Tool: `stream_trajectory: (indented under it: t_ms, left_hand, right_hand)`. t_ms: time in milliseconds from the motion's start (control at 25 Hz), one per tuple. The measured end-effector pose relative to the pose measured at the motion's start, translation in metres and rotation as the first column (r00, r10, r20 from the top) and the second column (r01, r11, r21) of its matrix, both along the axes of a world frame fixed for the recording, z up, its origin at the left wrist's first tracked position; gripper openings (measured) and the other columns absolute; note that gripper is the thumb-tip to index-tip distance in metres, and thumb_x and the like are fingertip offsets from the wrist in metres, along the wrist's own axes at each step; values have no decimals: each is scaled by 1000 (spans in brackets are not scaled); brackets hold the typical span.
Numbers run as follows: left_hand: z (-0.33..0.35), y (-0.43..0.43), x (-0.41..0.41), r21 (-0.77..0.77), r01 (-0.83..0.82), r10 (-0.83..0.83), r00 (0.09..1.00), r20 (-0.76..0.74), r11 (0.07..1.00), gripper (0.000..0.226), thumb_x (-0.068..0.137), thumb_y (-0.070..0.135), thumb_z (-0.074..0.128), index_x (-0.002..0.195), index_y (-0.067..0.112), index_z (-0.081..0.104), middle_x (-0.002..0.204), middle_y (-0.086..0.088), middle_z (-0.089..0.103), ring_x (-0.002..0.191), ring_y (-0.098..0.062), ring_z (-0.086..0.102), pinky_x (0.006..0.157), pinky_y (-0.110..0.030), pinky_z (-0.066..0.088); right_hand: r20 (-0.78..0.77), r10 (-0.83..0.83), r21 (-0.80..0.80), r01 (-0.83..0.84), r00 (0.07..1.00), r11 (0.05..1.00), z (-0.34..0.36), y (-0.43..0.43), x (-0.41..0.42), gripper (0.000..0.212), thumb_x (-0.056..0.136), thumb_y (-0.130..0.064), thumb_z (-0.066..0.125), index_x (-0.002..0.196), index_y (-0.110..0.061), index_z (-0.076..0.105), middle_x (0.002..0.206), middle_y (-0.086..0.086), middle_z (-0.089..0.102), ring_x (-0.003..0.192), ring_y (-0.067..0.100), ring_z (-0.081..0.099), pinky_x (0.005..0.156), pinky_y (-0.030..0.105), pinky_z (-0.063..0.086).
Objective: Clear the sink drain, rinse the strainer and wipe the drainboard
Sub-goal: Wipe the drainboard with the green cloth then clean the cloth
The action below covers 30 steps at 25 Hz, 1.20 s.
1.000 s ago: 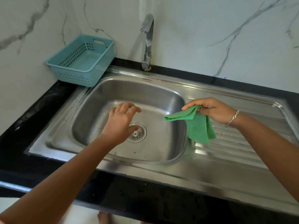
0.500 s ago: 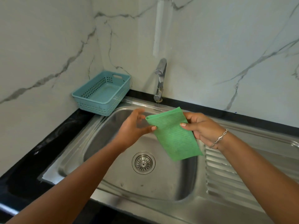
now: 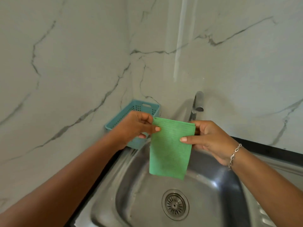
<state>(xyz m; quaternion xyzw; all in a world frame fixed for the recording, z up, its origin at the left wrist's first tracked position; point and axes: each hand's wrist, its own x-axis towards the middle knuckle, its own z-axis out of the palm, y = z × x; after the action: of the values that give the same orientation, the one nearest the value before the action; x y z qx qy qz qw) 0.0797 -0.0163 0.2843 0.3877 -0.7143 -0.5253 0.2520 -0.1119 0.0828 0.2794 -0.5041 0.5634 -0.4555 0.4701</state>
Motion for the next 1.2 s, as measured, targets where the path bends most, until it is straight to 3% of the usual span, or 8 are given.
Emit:
stream_trajectory:
  t_ms: [200, 400, 520, 600, 760, 920, 1040, 1200]
  left_hand:
    - [42, -72, 22, -185, -18, 32, 997, 73, 983, 12, 76, 3, 68, 78, 8, 58, 68, -6, 56, 57, -9, 51, 53, -20, 38]
    - [62, -151, 14, -408, -103, 178, 972, 151, 907, 20, 74, 2, 69, 69, 16, 56, 63, -1, 58, 59, -14, 54, 51, -24, 41]
    - [46, -193, 2, -446, -168, 266, 949, 168, 879, 22, 75, -3, 67, 69, 15, 55, 69, -6, 63, 59, -18, 62, 52, -29, 50]
    - [31, -215, -5, -403, -242, 310, 944, 113, 883, 24, 75, -7, 65, 67, 13, 54, 75, -13, 66, 61, -23, 65, 55, -33, 54]
    - [-1, -244, -8, -436, -327, 370, 929, 15, 838, 17, 72, -10, 60, 74, 7, 60, 86, -25, 67, 81, -36, 66, 72, -47, 58]
    - [-45, -246, 7, -412, -237, 335, 925, 182, 880, 20, 70, -6, 57, 62, 12, 56, 68, -12, 64, 73, -31, 63, 70, -41, 56]
    - [-65, -235, 21, -372, -89, 246, 883, 400, 924, 23, 68, -3, 66, 61, 15, 54, 88, -17, 67, 86, -31, 64, 69, -35, 54]
    - [-75, -218, 36, -304, 207, 73, 707, 703, 930, 23, 68, 3, 74, 88, 3, 64, 112, -17, 62, 102, -30, 59, 81, -33, 49]
  right_hand:
    - [-155, -81, -92, 67, 985, 993, 37, -81, 31, 20, 75, 9, 65, 79, -11, 64, 82, 7, 66, 73, 14, 65, 61, 19, 56]
    - [-334, -185, -135, 147, 924, 980, 59, -177, 35, 23, 74, 12, 65, 97, 7, 62, 79, 10, 62, 79, 23, 62, 60, 20, 56]
    - [-531, -263, -153, 215, 805, 965, 49, -231, 35, 22, 72, 11, 66, 92, 2, 65, 85, 14, 60, 87, 30, 62, 76, 36, 58]
    - [-670, -323, -212, 245, 668, 946, 39, -261, 36, 23, 73, 8, 65, 95, 2, 68, 89, 17, 64, 96, 33, 63, 84, 36, 53]
    - [-772, -431, -384, 198, 467, 902, 6, -292, 45, 29, 78, 9, 50, 98, -3, 67, 103, 20, 67, 98, 35, 60, 83, 36, 48]
    - [-899, -263, -261, 52, 350, 964, -47, -291, 55, 27, 80, 5, 49, 101, -3, 64, 104, 19, 65, 97, 34, 60, 81, 35, 47]
    - [-945, -94, -113, -42, 312, 993, -70, -275, 67, 25, 84, -3, 52, 107, -5, 63, 110, 19, 64, 102, 35, 59, 86, 38, 49]
    - [-963, 121, 74, -195, 239, 978, -89, -252, 92, 27, 83, -7, 57, 109, -7, 64, 113, 18, 60, 105, 36, 57, 89, 40, 48]
